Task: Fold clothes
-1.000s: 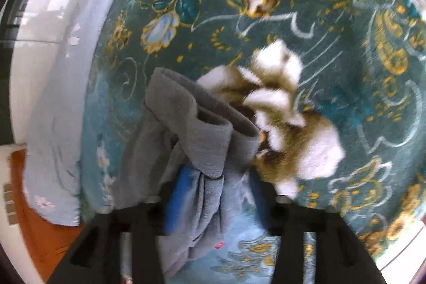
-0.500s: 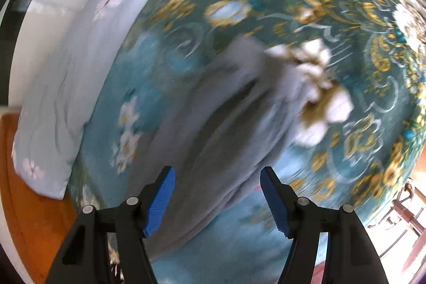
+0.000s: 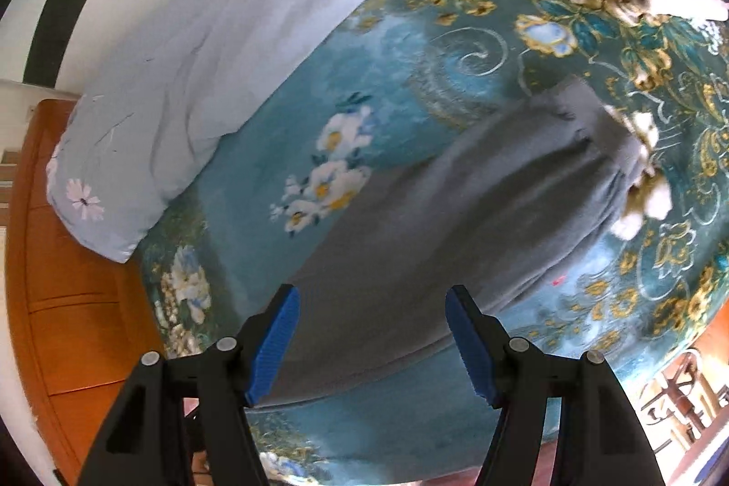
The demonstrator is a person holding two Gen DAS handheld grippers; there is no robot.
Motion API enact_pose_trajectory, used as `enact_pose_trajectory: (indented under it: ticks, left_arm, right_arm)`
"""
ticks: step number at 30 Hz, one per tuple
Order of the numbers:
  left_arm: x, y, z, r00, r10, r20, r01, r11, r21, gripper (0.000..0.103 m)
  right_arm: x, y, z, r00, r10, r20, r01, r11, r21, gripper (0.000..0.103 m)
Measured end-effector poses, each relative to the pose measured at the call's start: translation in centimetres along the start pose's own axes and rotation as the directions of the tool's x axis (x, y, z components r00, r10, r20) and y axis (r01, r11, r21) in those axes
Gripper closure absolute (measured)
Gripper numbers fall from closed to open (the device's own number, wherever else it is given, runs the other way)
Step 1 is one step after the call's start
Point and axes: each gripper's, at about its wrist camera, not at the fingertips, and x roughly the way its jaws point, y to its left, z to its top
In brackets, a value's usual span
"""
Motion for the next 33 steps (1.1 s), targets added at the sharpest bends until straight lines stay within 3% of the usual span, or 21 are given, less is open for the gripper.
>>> enact_pose_trajectory:
  ticks: [5, 9, 12, 17, 21, 25, 26, 29, 33]
  left_arm:
    - [-4.1, -5.4, -1.7, 0.997, 0.013, 0.070, -0.028, 0.975, 0.220, 0.092]
    - [-6.0, -12.5, -3.8, 0.991, 0.035, 0.131, -0.089, 0.897, 0.434, 0.092]
    - [-6.1, -18.2, -7.5, 0.987, 0.050, 0.154, -0.131, 0.803, 0.581, 0.092]
    - [-2.5, -25.8, -17.0, 0.986, 0.111, 0.128, -0.169, 0.599, 0.783, 0.092]
    - [2.8, -29.2, -24.6, 0.975, 0.213, 0.069, -0.161, 0.452, 0.877, 0.092]
    - [7.5, -30.8, -31.2, 0.948, 0.314, 0.051, -0.158, 0.327, 0.932, 0.092]
    - [8.5, -31.1, -32.6, 0.941, 0.337, 0.046, -0.157, 0.310, 0.938, 0.092]
    - [9.8, -32.3, -35.0, 0.936, 0.353, 0.011, -0.134, 0.326, 0.936, 0.092]
    - [10.8, -33.6, -36.6, 0.934, 0.355, -0.024, -0.096, 0.315, 0.944, 0.091]
  right_arm:
    - [-0.1, 0.6, -0.5, 1.000, 0.024, -0.016, -0.025, 0.999, -0.041, 0.033]
    - [-0.5, -0.8, 0.1, 0.998, 0.068, -0.012, -0.068, 0.997, -0.022, 0.033]
    - [-0.7, -2.3, 0.6, 0.995, 0.098, -0.015, -0.098, 0.995, -0.017, 0.033]
    - [0.6, -6.3, 1.7, 0.988, 0.140, -0.058, -0.141, 0.990, -0.002, 0.033]
    - [2.0, -10.1, 2.5, 0.981, 0.167, -0.101, -0.164, 0.986, 0.036, 0.033]
    - [3.3, -14.2, 3.2, 0.976, 0.173, -0.132, -0.162, 0.982, 0.092, 0.033]
    - [3.5, -15.2, 3.4, 0.975, 0.173, -0.136, -0.159, 0.981, 0.106, 0.033]
    - [4.0, -17.6, 3.9, 0.975, 0.172, -0.142, -0.154, 0.980, 0.127, 0.033]
    - [4.6, -18.8, 4.6, 0.972, 0.174, -0.158, -0.156, 0.980, 0.122, 0.033]
